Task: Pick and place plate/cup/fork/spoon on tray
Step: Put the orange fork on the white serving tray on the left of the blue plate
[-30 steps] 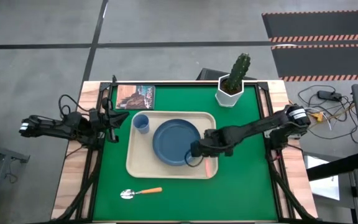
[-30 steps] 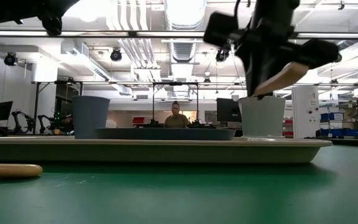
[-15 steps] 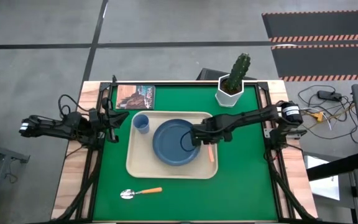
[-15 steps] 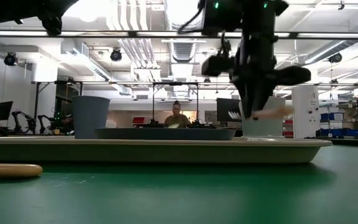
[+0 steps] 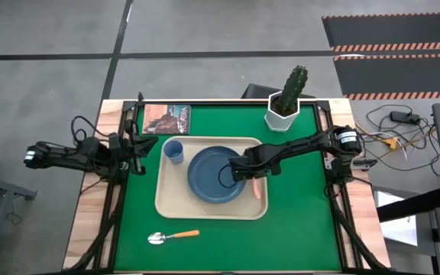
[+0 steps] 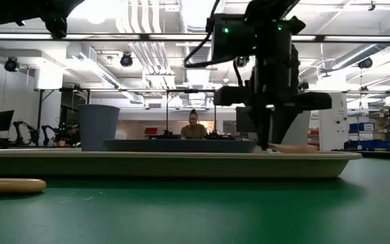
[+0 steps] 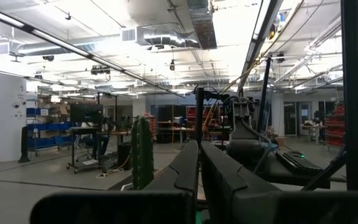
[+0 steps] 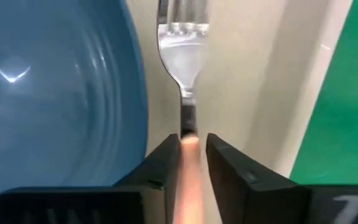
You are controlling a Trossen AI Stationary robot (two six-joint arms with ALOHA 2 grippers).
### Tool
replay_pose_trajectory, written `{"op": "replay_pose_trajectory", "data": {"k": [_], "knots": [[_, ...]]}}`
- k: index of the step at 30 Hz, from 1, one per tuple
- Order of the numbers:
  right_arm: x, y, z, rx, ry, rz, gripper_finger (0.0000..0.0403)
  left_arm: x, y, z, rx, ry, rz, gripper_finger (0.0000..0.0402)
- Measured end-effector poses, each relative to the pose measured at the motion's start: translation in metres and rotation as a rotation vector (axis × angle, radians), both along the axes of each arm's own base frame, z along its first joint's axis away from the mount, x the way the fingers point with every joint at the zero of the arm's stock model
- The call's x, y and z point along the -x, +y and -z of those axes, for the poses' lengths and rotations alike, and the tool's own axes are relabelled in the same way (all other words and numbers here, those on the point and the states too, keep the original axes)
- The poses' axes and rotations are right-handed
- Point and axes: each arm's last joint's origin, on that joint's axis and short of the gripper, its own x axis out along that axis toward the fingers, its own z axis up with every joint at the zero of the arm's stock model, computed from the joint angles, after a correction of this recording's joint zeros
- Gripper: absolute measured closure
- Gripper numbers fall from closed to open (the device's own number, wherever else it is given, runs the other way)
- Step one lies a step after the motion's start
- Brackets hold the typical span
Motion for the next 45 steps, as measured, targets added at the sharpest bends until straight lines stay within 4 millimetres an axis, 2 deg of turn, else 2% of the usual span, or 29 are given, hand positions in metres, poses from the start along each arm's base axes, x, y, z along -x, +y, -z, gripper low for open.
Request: {"op": "replay_pose_trajectory", "data": {"k": [9,14,19,23,28,30,33,39,42,45], "knots": [[0.0,0.001,-0.001,-0.037,-0.006,-0.028,0.026,0.0,0.0,0.0,0.0,-0.002,0.0,0.0402],[0.006,0.001,-0.017,-0.029,-0.029,-0.119,0.0247,0.0,0.0,0.0,0.0,-0.002,0.0,0.0402],[0.017,-0.003,-0.044,0.089,-0.063,-0.288,0.0263,0.0,0.0,0.0,0.0,-0.003,0.0,0.0402],[0.022,-0.004,-0.058,0.199,-0.061,-0.577,0.0281,0.001,0.0,-0.001,0.001,-0.011,0.0,0.0402],[0.021,-0.001,-0.062,0.248,-0.074,-0.819,0.0323,0.001,0.0,-0.001,0.002,-0.013,0.0,0.0402],[0.02,-0.001,-0.059,0.26,-0.087,-0.864,0.0348,0.001,0.0,-0.001,0.002,-0.014,0.0,0.0402],[0.018,-0.001,-0.051,0.28,-0.118,-0.886,0.0385,0.001,0.0,-0.001,0.002,-0.013,0.0,0.0402],[0.028,-0.002,-0.033,0.34,-0.162,-0.88,0.0394,0.0,0.0,-0.001,0.001,-0.009,0.0,0.0402],[0.035,-0.004,-0.024,0.371,-0.214,-0.816,0.0394,0.0,0.0,-0.001,0.001,-0.008,0.0,0.0402],[0.041,-0.013,-0.023,0.381,-0.257,-0.63,0.0389,0.0,0.0,-0.001,0.001,-0.01,0.0,0.0402]]}}
